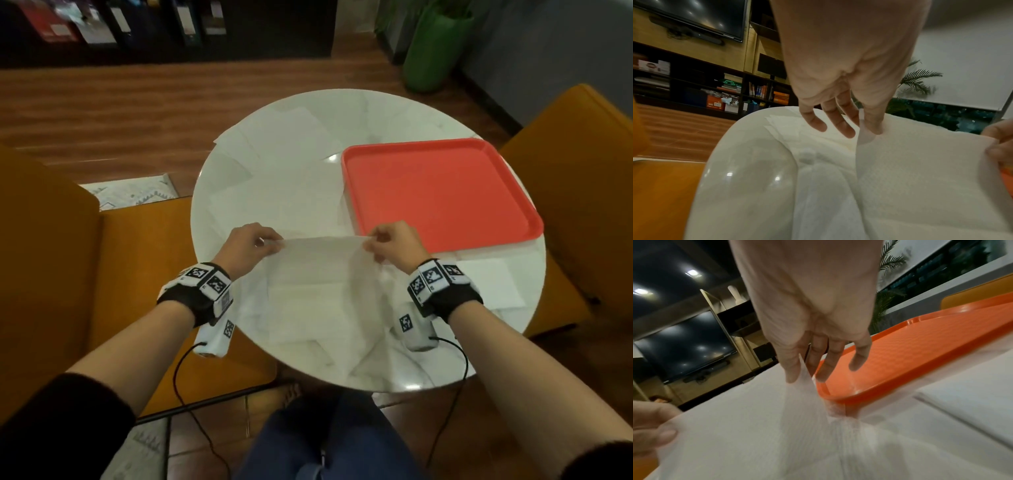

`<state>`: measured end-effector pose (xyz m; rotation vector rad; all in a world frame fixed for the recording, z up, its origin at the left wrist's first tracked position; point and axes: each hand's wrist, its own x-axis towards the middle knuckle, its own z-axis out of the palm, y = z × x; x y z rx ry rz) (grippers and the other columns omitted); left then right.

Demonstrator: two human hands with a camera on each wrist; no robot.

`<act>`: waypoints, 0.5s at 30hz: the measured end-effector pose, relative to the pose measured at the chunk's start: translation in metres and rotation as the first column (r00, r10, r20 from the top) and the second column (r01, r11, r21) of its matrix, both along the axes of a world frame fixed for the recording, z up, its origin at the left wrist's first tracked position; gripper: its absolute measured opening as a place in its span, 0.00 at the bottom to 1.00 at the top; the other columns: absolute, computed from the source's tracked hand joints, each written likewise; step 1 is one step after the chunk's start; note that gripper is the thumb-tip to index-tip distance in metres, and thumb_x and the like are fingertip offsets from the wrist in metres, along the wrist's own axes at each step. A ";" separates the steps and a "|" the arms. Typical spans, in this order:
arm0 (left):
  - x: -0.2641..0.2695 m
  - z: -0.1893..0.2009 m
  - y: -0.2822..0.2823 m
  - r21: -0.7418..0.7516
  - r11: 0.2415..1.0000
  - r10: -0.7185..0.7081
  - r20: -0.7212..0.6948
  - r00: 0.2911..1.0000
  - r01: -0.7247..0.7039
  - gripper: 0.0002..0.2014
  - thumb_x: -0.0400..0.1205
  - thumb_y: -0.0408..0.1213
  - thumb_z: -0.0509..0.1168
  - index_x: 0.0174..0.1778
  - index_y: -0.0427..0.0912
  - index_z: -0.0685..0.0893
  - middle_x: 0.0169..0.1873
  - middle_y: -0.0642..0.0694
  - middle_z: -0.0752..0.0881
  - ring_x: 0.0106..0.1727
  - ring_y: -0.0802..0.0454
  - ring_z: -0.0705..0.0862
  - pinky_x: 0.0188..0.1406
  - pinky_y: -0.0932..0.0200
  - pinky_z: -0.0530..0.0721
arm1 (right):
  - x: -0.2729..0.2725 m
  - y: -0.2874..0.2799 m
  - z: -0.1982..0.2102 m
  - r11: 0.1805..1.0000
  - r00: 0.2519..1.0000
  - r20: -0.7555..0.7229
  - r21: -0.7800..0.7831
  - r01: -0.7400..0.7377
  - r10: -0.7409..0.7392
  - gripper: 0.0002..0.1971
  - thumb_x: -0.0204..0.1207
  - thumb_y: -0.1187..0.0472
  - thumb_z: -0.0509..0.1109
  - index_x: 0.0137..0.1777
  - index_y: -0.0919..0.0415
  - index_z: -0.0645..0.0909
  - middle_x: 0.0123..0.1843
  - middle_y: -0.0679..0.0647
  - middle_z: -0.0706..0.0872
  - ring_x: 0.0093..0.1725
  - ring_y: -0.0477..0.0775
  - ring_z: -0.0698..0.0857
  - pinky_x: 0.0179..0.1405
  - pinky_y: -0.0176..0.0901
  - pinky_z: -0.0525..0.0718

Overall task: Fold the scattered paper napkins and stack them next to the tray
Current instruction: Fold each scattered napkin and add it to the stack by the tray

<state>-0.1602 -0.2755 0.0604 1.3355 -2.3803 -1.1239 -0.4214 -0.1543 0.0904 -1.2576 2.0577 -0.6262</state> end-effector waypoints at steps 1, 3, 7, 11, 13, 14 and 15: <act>0.003 0.003 0.004 -0.010 1.000 0.006 -0.045 0.999 -0.006 0.05 0.79 0.37 0.71 0.50 0.46 0.88 0.46 0.45 0.85 0.46 0.52 0.82 0.49 0.61 0.74 | 0.001 0.004 -0.001 0.999 1.000 -0.030 -0.042 -0.001 -0.001 0.03 0.73 0.62 0.74 0.45 0.62 0.86 0.32 0.56 0.87 0.31 0.52 0.84 0.41 0.44 0.84; 0.013 0.007 0.016 0.005 1.000 0.009 -0.151 0.988 -0.009 0.05 0.77 0.36 0.73 0.47 0.48 0.87 0.43 0.49 0.85 0.44 0.59 0.82 0.47 0.68 0.76 | 0.002 0.020 -0.004 0.994 0.995 -0.096 -0.105 -0.014 0.004 0.04 0.71 0.60 0.76 0.45 0.58 0.87 0.37 0.50 0.87 0.40 0.50 0.85 0.47 0.44 0.81; 0.037 0.006 0.050 0.082 0.993 -0.075 -0.173 0.982 0.090 0.04 0.75 0.38 0.75 0.42 0.51 0.89 0.41 0.54 0.88 0.46 0.59 0.84 0.48 0.72 0.77 | 0.010 0.067 -0.021 0.985 0.977 -0.192 -0.125 -0.117 0.092 0.03 0.69 0.57 0.78 0.40 0.48 0.88 0.43 0.43 0.87 0.49 0.51 0.82 0.55 0.51 0.76; 0.048 -0.013 0.072 0.154 0.967 -0.193 -0.081 0.978 0.203 0.03 0.75 0.41 0.75 0.42 0.54 0.89 0.41 0.55 0.87 0.46 0.60 0.84 0.49 0.61 0.82 | 0.018 0.094 -0.046 0.984 0.953 -0.251 -0.010 -0.176 0.168 0.05 0.68 0.57 0.78 0.39 0.43 0.89 0.42 0.44 0.87 0.50 0.52 0.81 0.56 0.56 0.72; 0.047 -0.021 0.076 0.138 0.953 -0.273 0.002 0.962 0.270 0.03 0.76 0.43 0.74 0.43 0.55 0.88 0.42 0.57 0.86 0.45 0.62 0.83 0.50 0.58 0.82 | 0.022 0.099 -0.056 0.978 0.937 -0.282 0.073 -0.194 0.207 0.04 0.70 0.55 0.76 0.40 0.43 0.89 0.44 0.44 0.86 0.52 0.51 0.80 0.53 0.49 0.65; 0.047 -0.025 0.077 0.116 0.944 -0.315 0.046 0.948 0.308 0.03 0.76 0.44 0.73 0.44 0.55 0.88 0.42 0.58 0.86 0.45 0.63 0.83 0.50 0.56 0.82 | 0.023 0.101 -0.059 0.975 0.932 -0.289 0.099 -0.197 0.218 0.03 0.71 0.54 0.76 0.41 0.42 0.89 0.44 0.44 0.85 0.53 0.51 0.79 0.52 0.47 0.61; 0.046 -0.028 0.078 0.096 0.935 -0.350 0.088 0.933 0.342 0.04 0.76 0.45 0.73 0.45 0.55 0.89 0.42 0.58 0.85 0.45 0.63 0.82 0.51 0.55 0.82 | 0.024 0.102 -0.061 0.974 0.930 -0.291 0.117 -0.196 0.222 0.03 0.71 0.53 0.75 0.41 0.42 0.89 0.44 0.43 0.85 0.53 0.51 0.79 0.51 0.46 0.59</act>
